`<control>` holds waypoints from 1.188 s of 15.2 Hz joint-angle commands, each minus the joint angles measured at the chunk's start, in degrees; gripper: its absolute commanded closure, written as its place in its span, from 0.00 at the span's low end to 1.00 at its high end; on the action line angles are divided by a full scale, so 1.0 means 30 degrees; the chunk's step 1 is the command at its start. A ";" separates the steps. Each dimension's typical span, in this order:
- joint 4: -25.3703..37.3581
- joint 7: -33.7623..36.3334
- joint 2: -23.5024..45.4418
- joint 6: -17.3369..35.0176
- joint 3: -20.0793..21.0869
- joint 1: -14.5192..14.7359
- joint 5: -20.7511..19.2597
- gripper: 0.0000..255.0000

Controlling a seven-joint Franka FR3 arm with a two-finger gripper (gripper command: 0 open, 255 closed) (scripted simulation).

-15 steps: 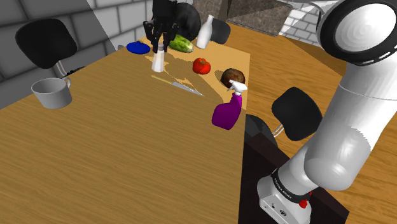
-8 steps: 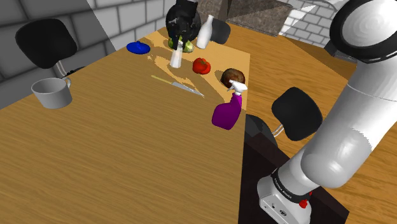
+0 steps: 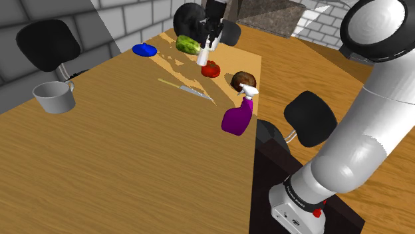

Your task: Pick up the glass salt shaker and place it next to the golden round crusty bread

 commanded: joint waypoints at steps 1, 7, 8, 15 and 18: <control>-0.0139 -0.0863 -0.0086 0.0000 -0.0304 -0.0531 0.0091 1.00; 0.1232 -0.3264 0.0830 -0.0627 -0.1200 -0.2059 0.0227 1.00; 0.1567 -0.3652 0.1055 -0.0765 -0.1339 -0.2315 0.0249 1.00; 0.4482 -0.6189 0.3154 -0.1768 -0.2181 -0.4082 0.0421 1.00; 0.3465 -0.6245 0.2994 -0.0913 -0.2183 -0.4077 0.0428 1.00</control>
